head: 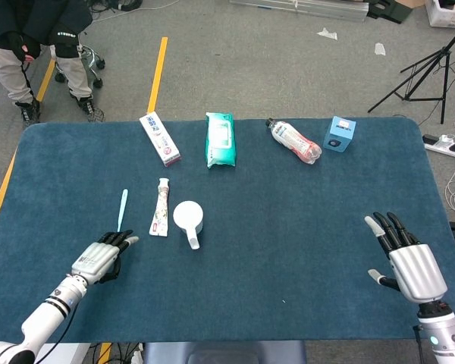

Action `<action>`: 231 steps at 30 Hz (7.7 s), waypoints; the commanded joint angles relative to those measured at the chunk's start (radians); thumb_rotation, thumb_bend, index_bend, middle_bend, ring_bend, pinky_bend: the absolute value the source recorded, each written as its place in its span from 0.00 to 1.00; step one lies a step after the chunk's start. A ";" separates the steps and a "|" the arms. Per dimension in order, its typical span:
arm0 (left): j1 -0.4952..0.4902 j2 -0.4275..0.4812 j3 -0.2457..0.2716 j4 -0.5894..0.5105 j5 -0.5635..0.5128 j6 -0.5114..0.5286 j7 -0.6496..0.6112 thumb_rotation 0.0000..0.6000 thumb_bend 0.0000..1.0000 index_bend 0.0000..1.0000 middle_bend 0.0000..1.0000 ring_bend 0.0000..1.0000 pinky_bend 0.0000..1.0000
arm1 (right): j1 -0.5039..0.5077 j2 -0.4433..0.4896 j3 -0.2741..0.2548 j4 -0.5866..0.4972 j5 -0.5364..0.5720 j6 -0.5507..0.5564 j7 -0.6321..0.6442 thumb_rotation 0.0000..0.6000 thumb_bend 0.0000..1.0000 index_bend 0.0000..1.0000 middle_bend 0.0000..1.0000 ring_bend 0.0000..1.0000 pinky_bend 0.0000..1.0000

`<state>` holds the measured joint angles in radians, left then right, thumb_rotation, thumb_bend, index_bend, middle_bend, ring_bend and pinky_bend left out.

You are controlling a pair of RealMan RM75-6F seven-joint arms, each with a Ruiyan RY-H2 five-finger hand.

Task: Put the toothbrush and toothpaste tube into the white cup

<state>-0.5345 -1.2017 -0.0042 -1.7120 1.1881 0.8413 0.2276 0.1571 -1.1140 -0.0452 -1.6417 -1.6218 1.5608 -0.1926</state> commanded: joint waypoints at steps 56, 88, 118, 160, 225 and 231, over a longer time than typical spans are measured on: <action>-0.034 -0.119 0.058 0.189 -0.266 0.114 0.393 1.00 0.88 0.15 0.00 0.00 0.00 | -0.019 0.005 0.044 -0.008 -0.019 -0.079 -0.004 1.00 0.00 0.03 0.11 0.06 0.42; -0.062 -0.145 0.006 0.374 -0.429 0.046 0.380 1.00 0.88 0.15 0.00 0.00 0.00 | -0.026 0.012 0.051 -0.010 -0.024 -0.082 0.008 1.00 0.00 0.03 0.11 0.06 0.42; -0.175 -0.195 -0.237 0.248 -0.639 0.114 0.175 1.00 0.07 0.37 0.00 0.00 0.00 | -0.026 0.019 0.051 -0.013 -0.026 -0.094 0.016 1.00 0.00 0.04 0.11 0.06 0.42; -0.225 -0.377 -0.199 0.559 -0.599 -0.024 0.190 1.00 0.16 0.40 0.00 0.00 0.00 | -0.039 0.052 0.053 -0.013 -0.039 -0.060 0.082 1.00 0.00 0.04 0.11 0.06 0.42; -0.216 -0.404 -0.170 0.587 -0.591 0.024 0.289 1.00 0.27 0.49 0.00 0.00 0.00 | -0.043 0.058 0.056 -0.015 -0.044 -0.062 0.086 1.00 0.00 0.04 0.11 0.06 0.42; -0.215 -0.410 -0.161 0.597 -0.577 0.031 0.308 1.00 0.28 0.49 0.00 0.00 0.00 | -0.044 0.059 0.056 -0.015 -0.044 -0.061 0.088 1.00 0.00 0.04 0.11 0.06 0.42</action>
<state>-0.7495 -1.6113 -0.1657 -1.1156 0.6104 0.8717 0.5342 0.1134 -1.0554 0.0109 -1.6567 -1.6662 1.4996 -0.1047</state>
